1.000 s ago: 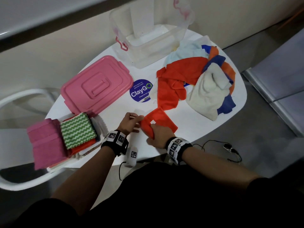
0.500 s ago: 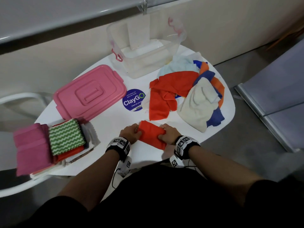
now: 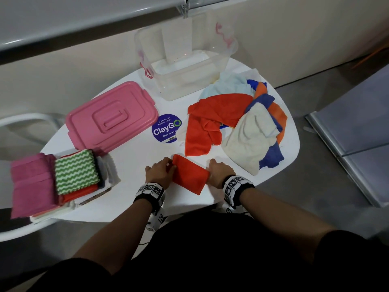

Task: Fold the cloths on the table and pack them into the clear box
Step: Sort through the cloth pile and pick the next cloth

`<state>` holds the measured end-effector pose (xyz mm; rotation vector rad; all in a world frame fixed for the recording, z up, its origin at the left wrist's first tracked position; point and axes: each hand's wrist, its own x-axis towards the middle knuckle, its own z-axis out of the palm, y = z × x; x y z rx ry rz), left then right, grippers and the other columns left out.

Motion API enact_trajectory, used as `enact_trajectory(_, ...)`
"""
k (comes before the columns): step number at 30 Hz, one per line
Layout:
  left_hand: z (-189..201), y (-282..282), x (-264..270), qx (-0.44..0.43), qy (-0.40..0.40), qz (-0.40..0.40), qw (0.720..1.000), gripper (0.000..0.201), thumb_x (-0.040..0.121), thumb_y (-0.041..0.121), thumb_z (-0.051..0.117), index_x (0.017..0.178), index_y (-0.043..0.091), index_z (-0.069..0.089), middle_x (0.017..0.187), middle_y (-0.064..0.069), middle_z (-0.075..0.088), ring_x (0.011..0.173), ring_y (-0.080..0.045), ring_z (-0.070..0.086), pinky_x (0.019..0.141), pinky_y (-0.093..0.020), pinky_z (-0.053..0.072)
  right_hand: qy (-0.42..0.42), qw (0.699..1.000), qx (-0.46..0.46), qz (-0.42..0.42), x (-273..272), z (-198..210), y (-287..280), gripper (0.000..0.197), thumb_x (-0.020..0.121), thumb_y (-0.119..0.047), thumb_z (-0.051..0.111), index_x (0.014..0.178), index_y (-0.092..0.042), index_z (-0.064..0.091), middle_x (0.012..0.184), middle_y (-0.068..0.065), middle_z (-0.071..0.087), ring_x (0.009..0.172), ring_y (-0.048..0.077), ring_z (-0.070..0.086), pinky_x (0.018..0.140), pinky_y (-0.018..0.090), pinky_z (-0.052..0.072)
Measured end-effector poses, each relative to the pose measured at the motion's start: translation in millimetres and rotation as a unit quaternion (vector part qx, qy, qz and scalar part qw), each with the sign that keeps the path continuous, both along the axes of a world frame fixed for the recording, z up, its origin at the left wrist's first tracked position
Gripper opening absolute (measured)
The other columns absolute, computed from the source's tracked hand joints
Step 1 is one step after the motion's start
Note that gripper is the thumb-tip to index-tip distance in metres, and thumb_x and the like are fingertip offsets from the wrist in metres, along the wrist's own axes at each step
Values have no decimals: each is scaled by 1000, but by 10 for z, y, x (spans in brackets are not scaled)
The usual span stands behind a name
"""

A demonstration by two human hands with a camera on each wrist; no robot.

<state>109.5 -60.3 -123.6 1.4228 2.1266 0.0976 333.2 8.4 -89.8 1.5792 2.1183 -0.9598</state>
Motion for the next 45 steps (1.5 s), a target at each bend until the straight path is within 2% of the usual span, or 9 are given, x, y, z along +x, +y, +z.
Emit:
enact_trajectory(4, -2, 27, 38, 17, -19, 70, 997, 52, 88, 56, 58, 124, 19, 52, 120, -6, 55, 111, -29, 53, 94, -44, 42, 74, 989, 61, 108, -108, 159, -28, 19, 75, -21, 60, 88, -23, 46, 87, -3, 58, 85, 27, 60, 68, 30, 35)
enact_trajectory(8, 15, 64, 106, -21, -28, 96, 995, 59, 81, 63, 62, 117, 17, 56, 120, -8, 50, 114, -29, 49, 93, -46, 48, 34, 971, 33, 235, -192, 133, -133, 21, 75, -33, 63, 96, -30, 63, 99, -5, 64, 90, 21, 61, 74, 28, 39)
enact_trajectory(16, 67, 74, 250, -52, -36, 107, 992, 51, 89, 51, 61, 112, 8, 51, 118, -14, 47, 106, -35, 55, 87, -43, 49, -103, 985, 96, 98, 46, 62, 82, 49, 90, -57, 49, 115, -15, 60, 115, 9, 65, 106, 30, 62, 84, 38, 43)
enact_trajectory(23, 109, 63, 288, -85, -31, 179, 980, 67, 80, 64, 63, 117, 10, 49, 115, -12, 59, 104, -33, 60, 87, -42, 50, 36, 988, 75, 127, -73, 186, 85, 22, 73, -17, 61, 94, -23, 57, 100, 1, 59, 93, 28, 62, 76, 31, 39)
enact_trajectory(28, 126, 65, 270, -145, -47, 167, 974, 82, 75, 78, 56, 117, 8, 62, 113, -14, 67, 103, -34, 63, 77, -33, 48, 12, 990, -43, 135, -82, 57, -25, 27, 73, -19, 68, 93, -34, 61, 109, -2, 46, 102, 22, 58, 87, 28, 47)
enact_trajectory(33, 208, 84, 330, -98, -173, 147, 969, 47, 82, 58, 67, 104, 16, 66, 93, -2, 66, 89, -23, 61, 77, -28, 44, 19, 992, -86, 87, -87, 65, 56, 31, 64, -14, 71, 84, -32, 57, 102, -7, 51, 95, 19, 61, 79, 24, 48)
enact_trajectory(38, 367, 89, 239, -15, -376, 163, 912, 43, 61, 30, 85, 68, 21, 44, 63, 8, 58, 66, -17, 56, 63, -29, 46, 130, 991, -5, -30, -147, 243, 161, 52, 58, -31, 78, 100, -31, 48, 101, -9, 51, 92, 15, 54, 80, 32, 43)
enact_trajectory(41, 549, 93, 84, -2, -418, 162, 894, 41, 70, 11, 87, 78, 19, 48, 72, 1, 66, 65, -16, 61, 62, -29, 50, 200, 973, -111, -32, -307, 295, 145, 70, 52, -34, 73, 119, -30, 54, 114, -4, 61, 101, 14, 60, 90, 34, 50)
enact_trajectory(45, 733, 0, -248, 38, -449, 235, 861, 38, 72, 7, 85, 90, 19, 54, 80, -9, 70, 67, -21, 66, 59, -31, 53, 206, 949, -222, -83, -604, 382, -35, 35, 51, -22, 61, 85, -15, 65, 77, 2, 65, 73, 21, 60, 73, 34, 48)
